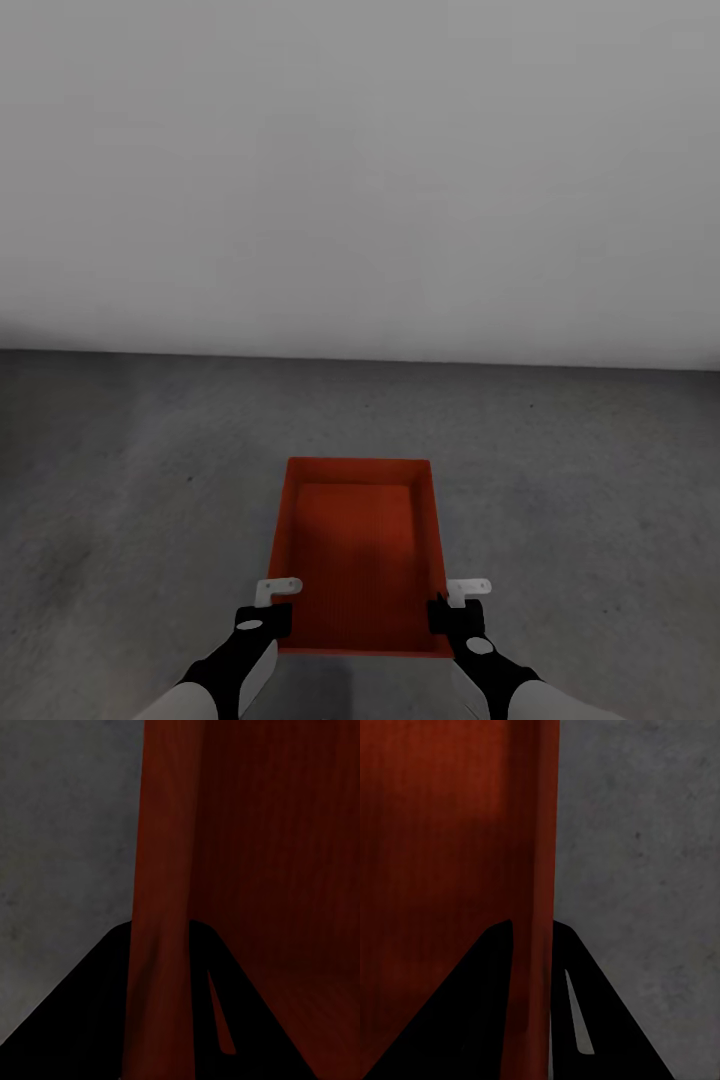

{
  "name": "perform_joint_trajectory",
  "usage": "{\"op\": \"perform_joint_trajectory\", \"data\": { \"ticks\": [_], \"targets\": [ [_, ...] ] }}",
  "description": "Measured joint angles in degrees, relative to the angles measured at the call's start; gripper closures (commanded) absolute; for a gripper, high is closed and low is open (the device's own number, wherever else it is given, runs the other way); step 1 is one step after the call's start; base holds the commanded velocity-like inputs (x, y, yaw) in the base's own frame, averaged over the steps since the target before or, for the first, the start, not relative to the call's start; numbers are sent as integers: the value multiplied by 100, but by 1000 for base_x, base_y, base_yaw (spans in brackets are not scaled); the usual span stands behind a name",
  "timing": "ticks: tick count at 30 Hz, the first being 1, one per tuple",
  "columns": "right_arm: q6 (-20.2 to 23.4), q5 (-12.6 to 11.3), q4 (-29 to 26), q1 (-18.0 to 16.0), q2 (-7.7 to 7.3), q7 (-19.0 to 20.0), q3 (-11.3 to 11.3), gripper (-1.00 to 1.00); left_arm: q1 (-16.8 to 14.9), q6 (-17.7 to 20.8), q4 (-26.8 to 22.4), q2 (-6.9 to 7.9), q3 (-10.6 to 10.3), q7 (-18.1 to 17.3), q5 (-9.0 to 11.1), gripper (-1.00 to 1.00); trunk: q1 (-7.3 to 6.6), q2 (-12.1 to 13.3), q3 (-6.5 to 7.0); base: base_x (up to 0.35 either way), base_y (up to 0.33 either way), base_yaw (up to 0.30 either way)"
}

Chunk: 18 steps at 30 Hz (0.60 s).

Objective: Move the two storage containers from the living room to the garage. In the garage, place one container on the floor and stack the other container on top of it (either order is fine).

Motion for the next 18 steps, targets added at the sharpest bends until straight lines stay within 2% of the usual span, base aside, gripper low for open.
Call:
{"op": "perform_joint_trajectory", "data": {
  "ticks": [18],
  "targets": [
    [-2,-3,1,-2,-1,0,3,100,0,0,-1,-1,3,0,-4,100,395,-722,-323,0,0,0]
  ]
}}
